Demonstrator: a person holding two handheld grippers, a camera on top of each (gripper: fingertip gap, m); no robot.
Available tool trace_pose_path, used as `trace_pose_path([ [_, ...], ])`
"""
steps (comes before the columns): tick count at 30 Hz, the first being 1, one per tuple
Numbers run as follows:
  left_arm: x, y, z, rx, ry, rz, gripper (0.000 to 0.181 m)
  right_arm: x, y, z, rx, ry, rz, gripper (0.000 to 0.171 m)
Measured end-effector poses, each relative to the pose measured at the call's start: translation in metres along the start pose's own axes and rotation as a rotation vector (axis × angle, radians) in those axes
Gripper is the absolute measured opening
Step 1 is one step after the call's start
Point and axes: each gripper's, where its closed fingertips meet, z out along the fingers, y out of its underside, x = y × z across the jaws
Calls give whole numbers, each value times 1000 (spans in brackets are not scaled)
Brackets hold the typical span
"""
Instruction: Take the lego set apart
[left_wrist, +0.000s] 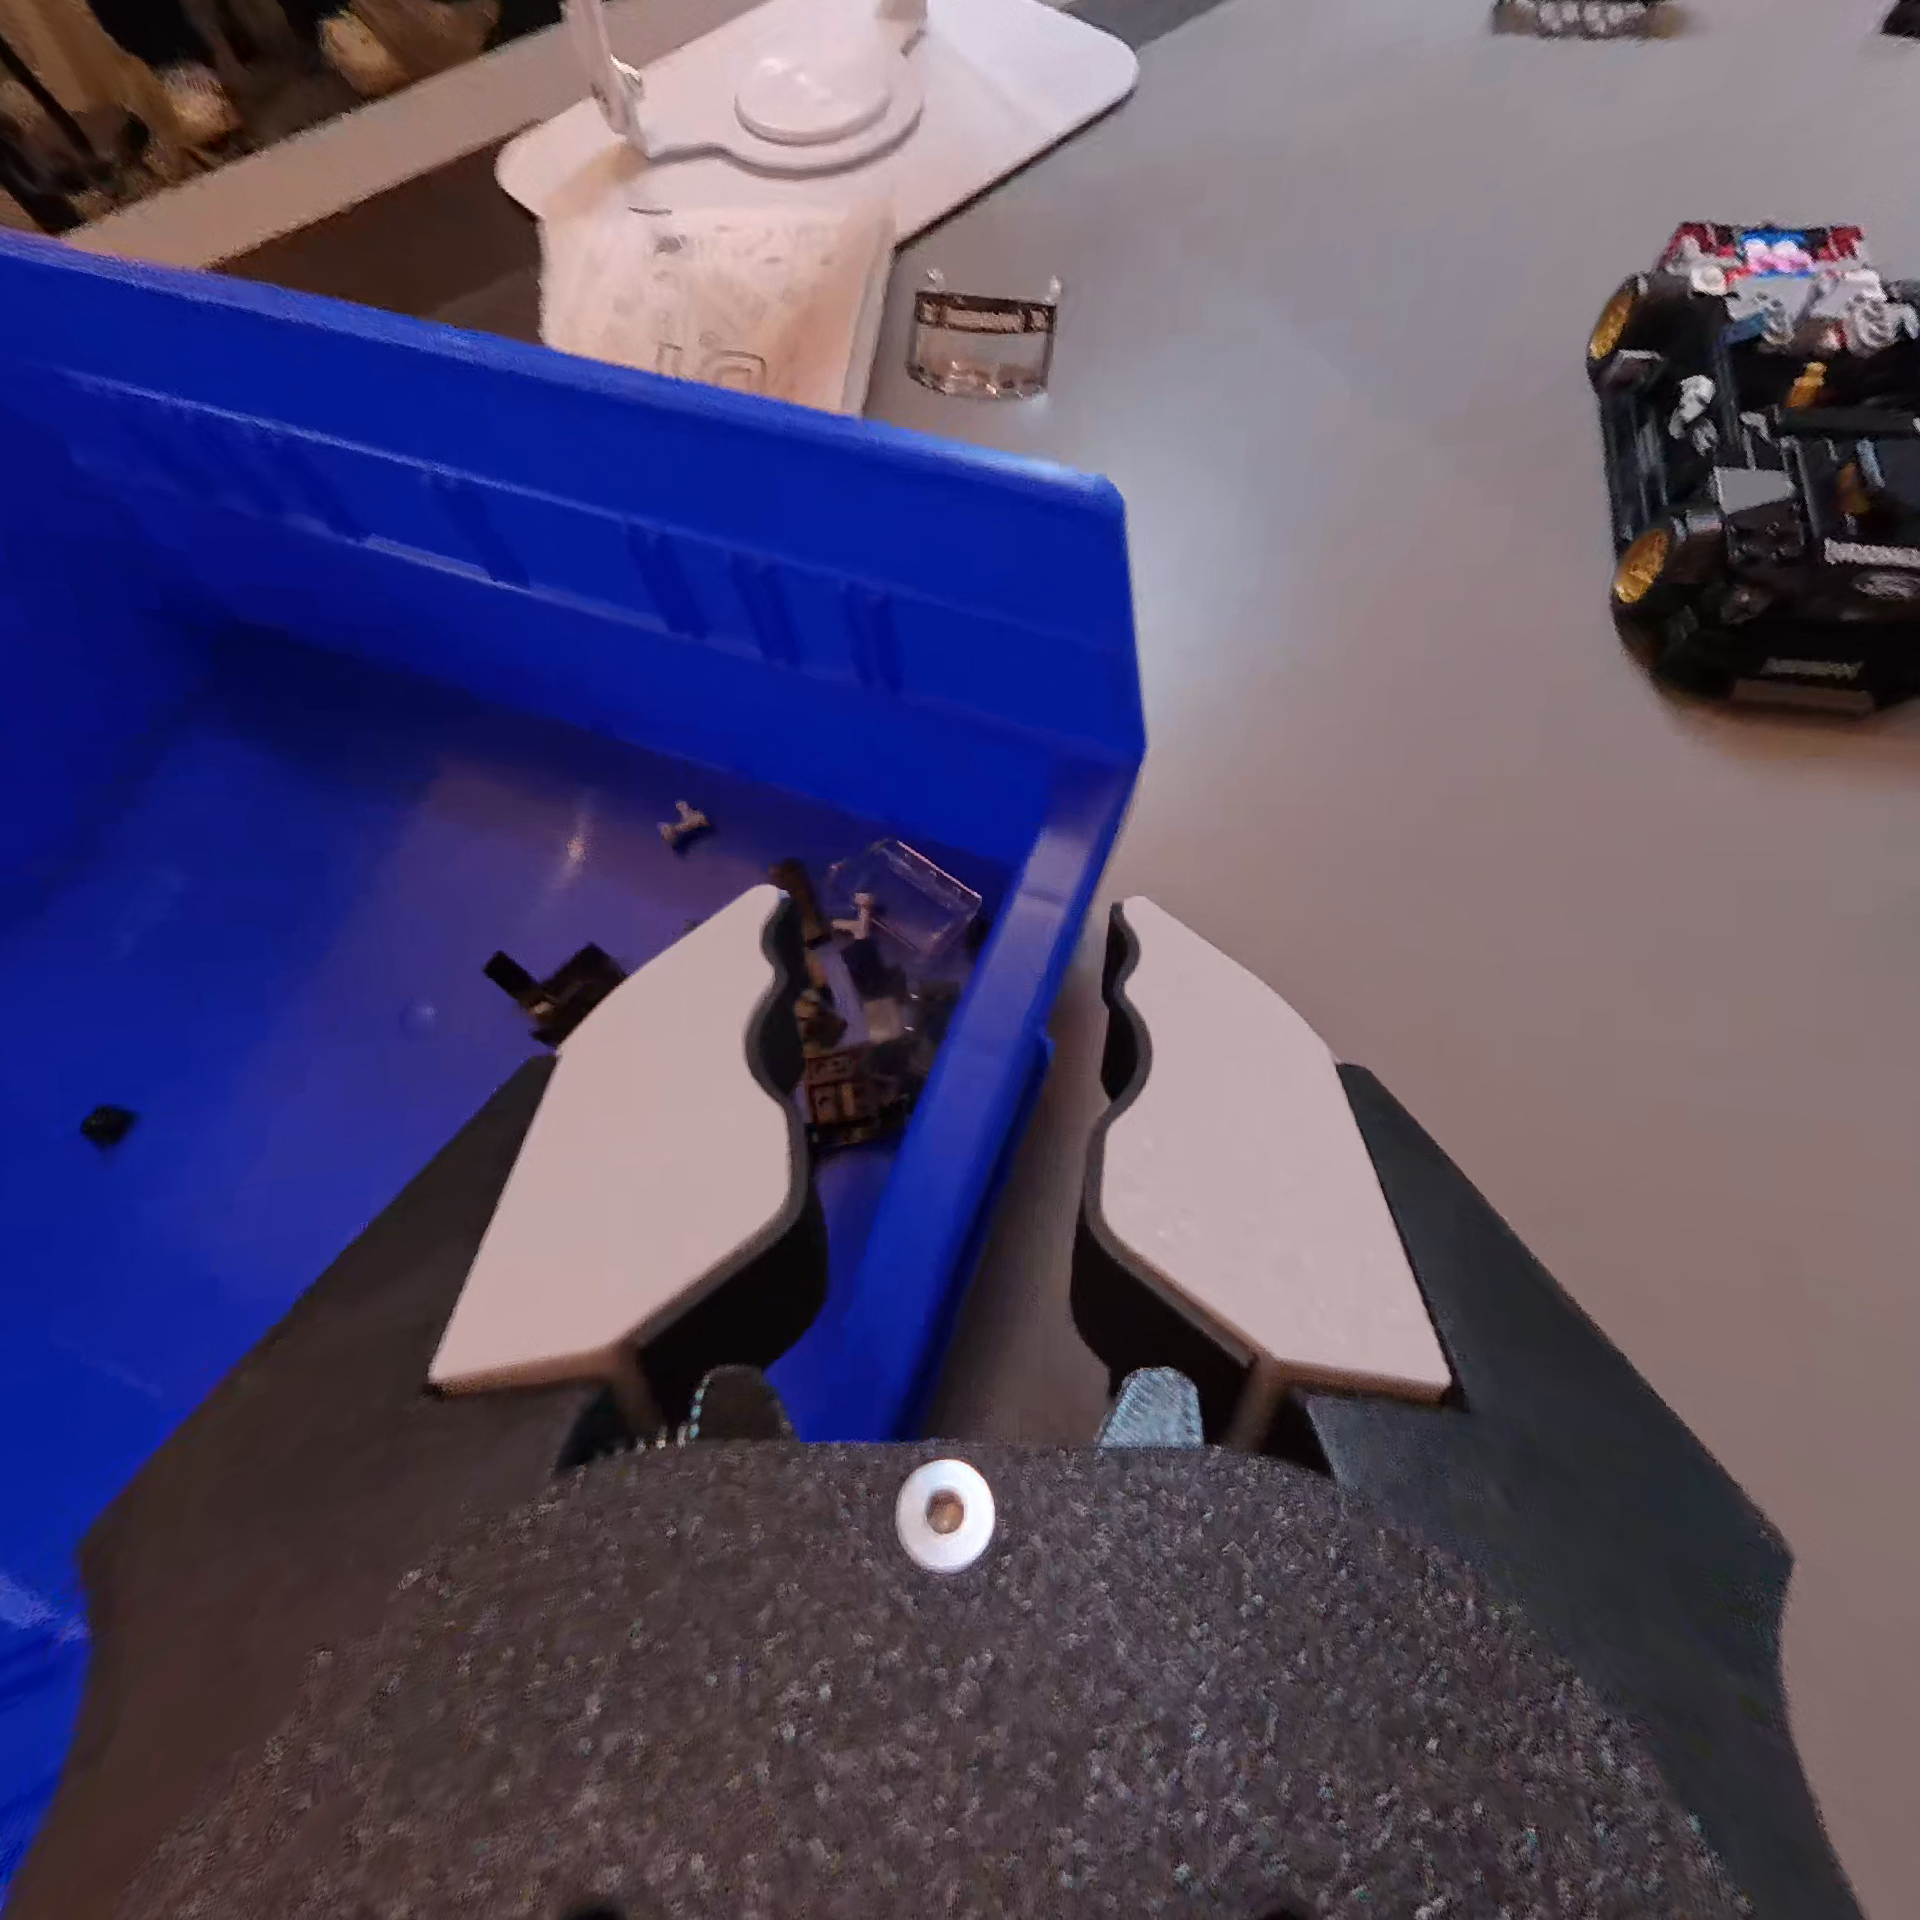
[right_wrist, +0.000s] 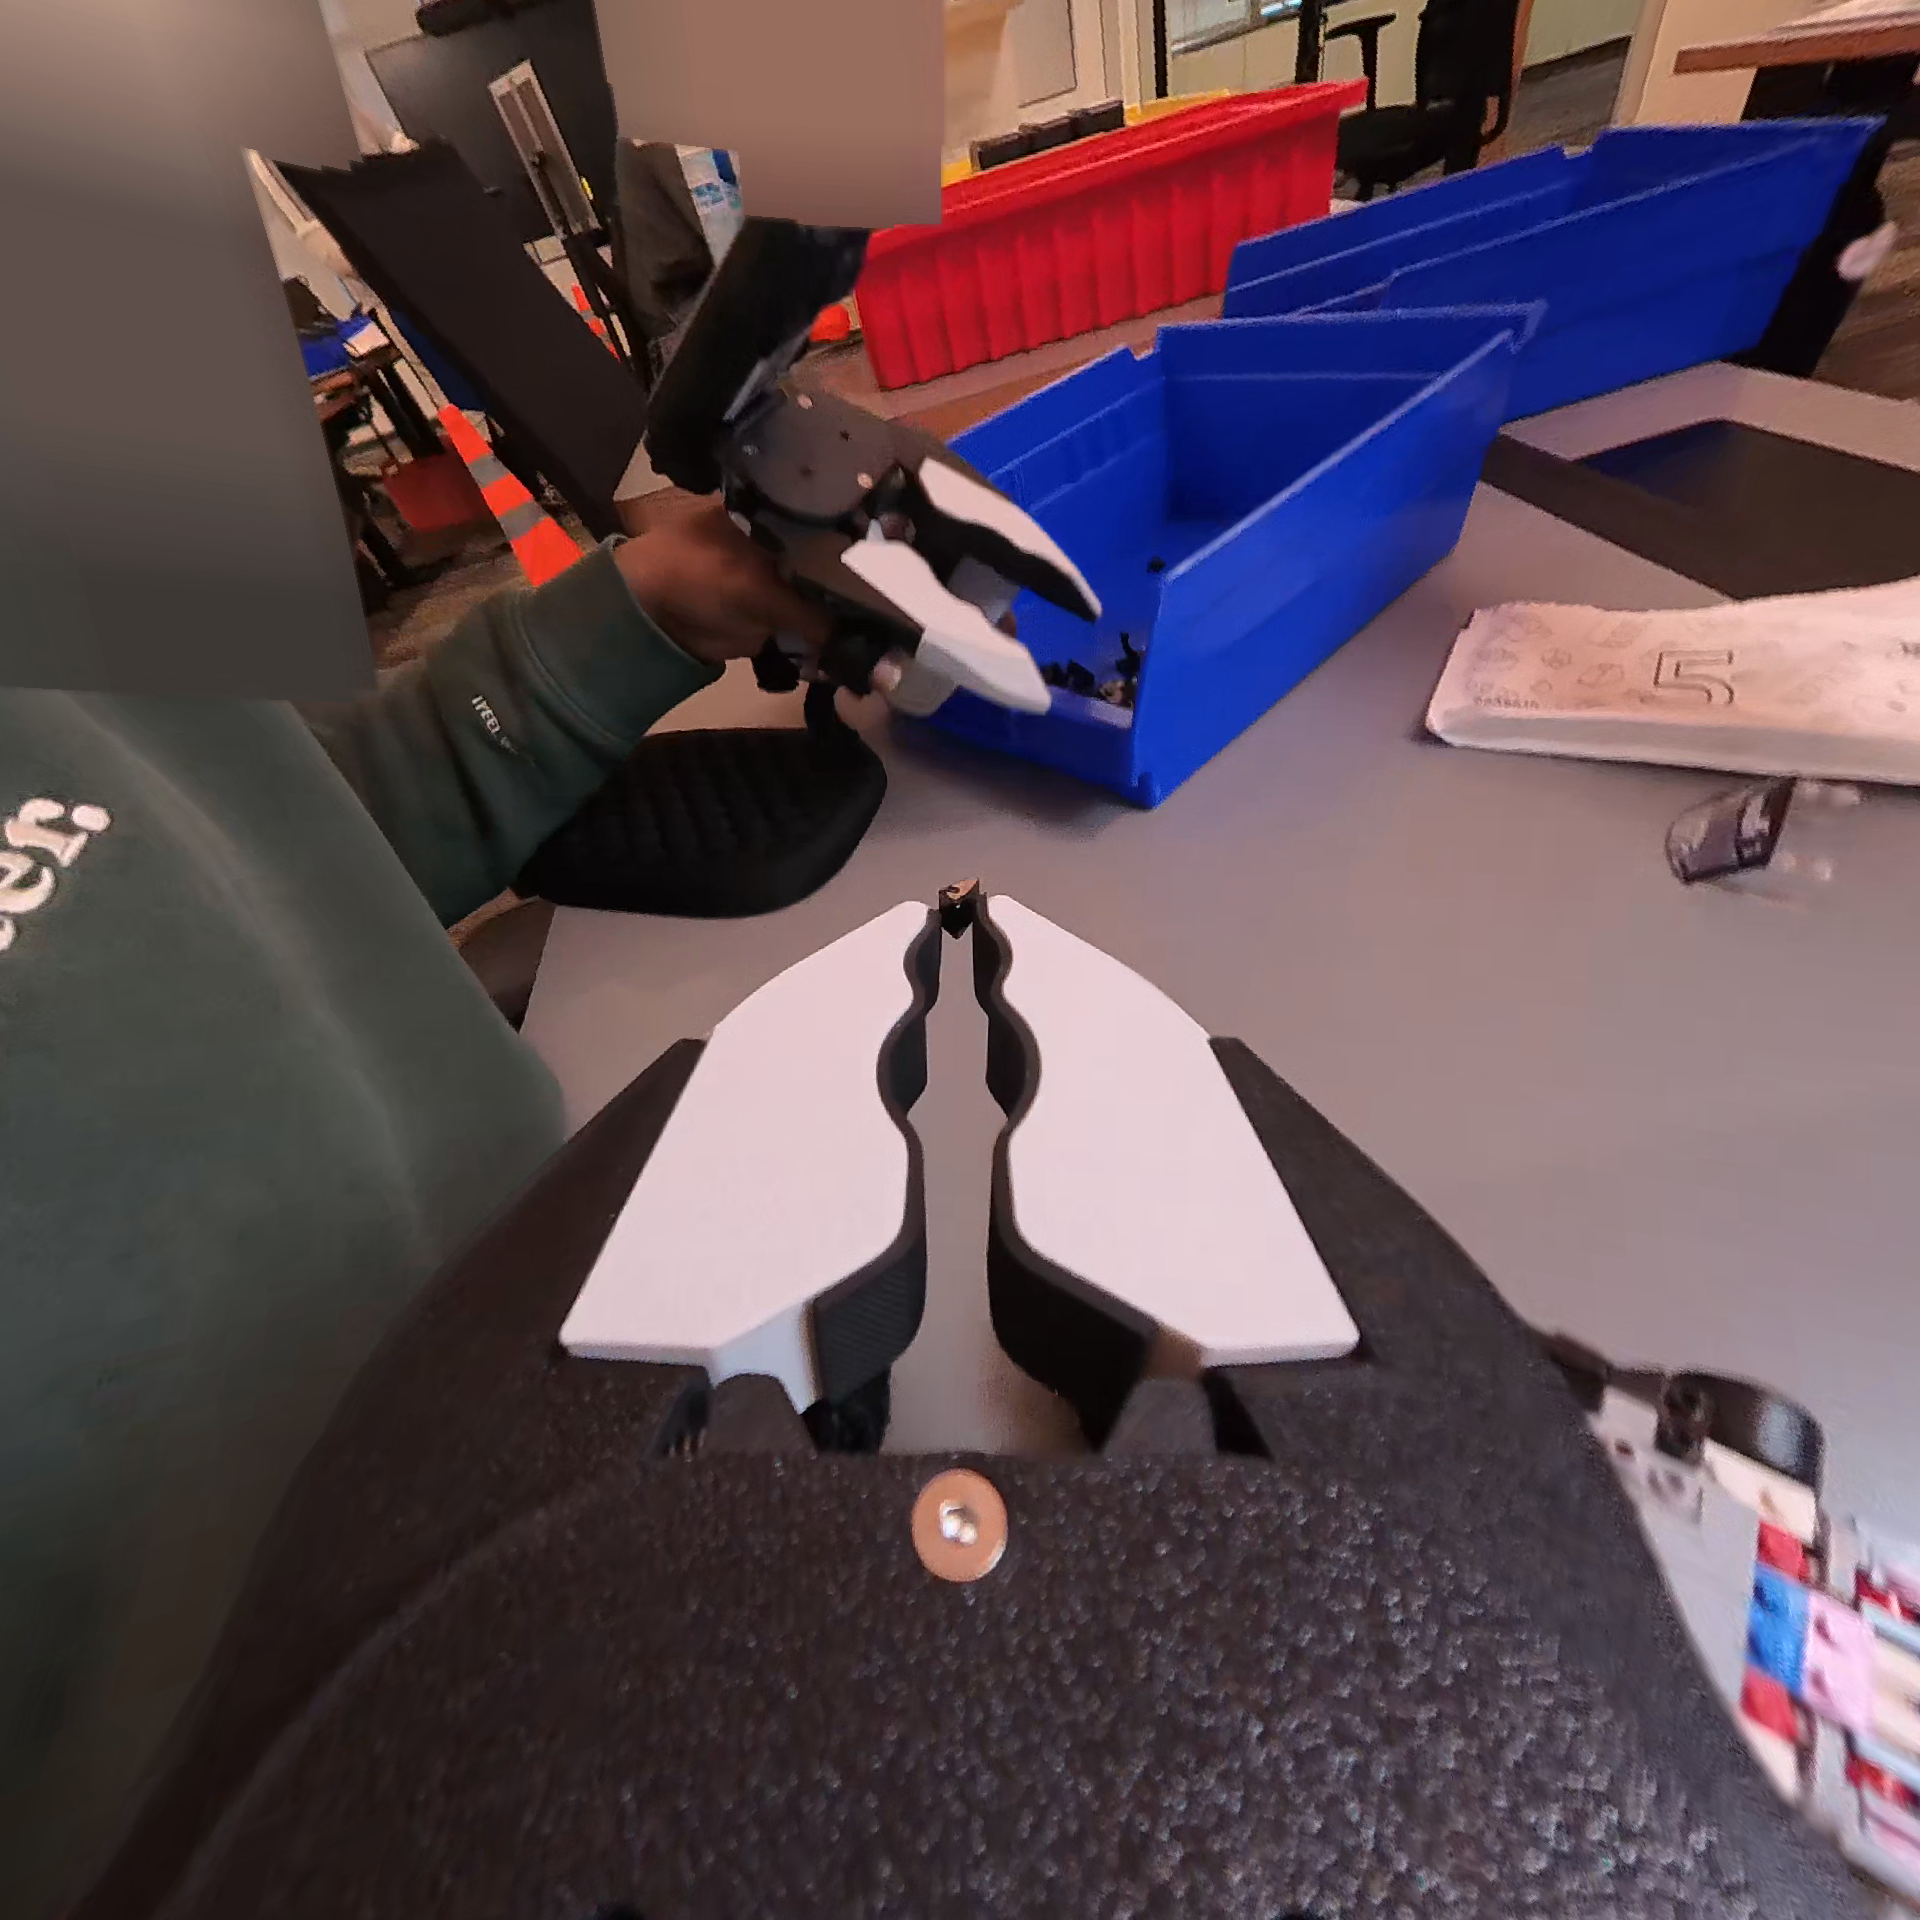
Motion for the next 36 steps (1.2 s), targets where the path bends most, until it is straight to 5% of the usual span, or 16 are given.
trace_pose_path([
  [8,15,-9,-7,111,44,25,42,11,-35,70,-44,31,-66,6],
  [18,4,-31,-30,290,-154,215,26,31,-32,190,-212,138,-337,6],
  [30,37,-46,-39,435,-289,661,8,5,-30,170,-208,-120,105,8],
  [36,41,-48,-34,422,-236,592,5,16,-34,132,-97,-52,76,15],
])
